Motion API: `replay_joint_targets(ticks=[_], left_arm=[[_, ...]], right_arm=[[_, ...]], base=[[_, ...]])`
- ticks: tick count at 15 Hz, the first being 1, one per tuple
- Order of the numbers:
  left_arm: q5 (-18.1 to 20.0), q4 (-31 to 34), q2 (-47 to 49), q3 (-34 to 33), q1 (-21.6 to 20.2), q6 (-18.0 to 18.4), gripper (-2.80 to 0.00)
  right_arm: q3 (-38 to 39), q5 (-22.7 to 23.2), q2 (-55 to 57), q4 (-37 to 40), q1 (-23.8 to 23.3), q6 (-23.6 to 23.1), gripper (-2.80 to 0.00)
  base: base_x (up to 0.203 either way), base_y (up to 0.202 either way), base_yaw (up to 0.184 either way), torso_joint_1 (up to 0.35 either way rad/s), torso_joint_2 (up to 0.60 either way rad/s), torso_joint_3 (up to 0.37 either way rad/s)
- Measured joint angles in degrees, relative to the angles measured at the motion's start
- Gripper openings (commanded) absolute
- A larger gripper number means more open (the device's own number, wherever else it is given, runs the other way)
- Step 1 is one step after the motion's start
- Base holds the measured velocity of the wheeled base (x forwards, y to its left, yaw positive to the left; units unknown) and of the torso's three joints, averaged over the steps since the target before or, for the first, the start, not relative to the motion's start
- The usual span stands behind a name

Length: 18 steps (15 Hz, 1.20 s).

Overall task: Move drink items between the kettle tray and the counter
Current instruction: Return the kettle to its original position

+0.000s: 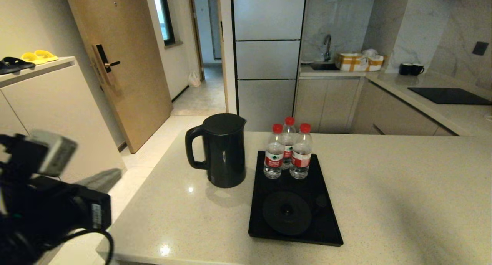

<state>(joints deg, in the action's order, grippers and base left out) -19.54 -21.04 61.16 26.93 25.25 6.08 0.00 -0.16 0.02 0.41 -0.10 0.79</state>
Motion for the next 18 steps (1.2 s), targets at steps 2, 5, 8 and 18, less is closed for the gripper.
replay_joint_targets(ticks=[2, 5, 8, 18], left_arm=[[0.22, 15.61, -9.50, 7.28, -8.45, 0.48, -2.80], [0.20, 39.13, -24.62, 16.87, -16.65, 0.77, -2.80], [0.56, 64.85, -39.60, 29.70, -22.29, 0.85, -2.80], [24.20, 84.32, -61.02, 25.82, -25.47, -5.98, -2.80]], right_arm=[[0.00, -0.02, 0.00, 0.04, 0.00, -0.01, -2.80], [0.00, -0.03, 0.00, 0.02, 0.00, -0.02, -2.80], [0.00, 0.00, 0.00, 0.02, 0.00, -0.02, -2.80], [0.00, 0.05, -0.02, 0.02, 0.00, 0.00, -2.80]], base=[[0.000, 0.000, 0.000, 0.000, 0.00, 0.000], [0.000, 0.000, 0.000, 0.000, 0.00, 0.000], [0.000, 0.000, 0.000, 0.000, 0.00, 0.000], [0.000, 0.000, 0.000, 0.000, 0.00, 0.000]])
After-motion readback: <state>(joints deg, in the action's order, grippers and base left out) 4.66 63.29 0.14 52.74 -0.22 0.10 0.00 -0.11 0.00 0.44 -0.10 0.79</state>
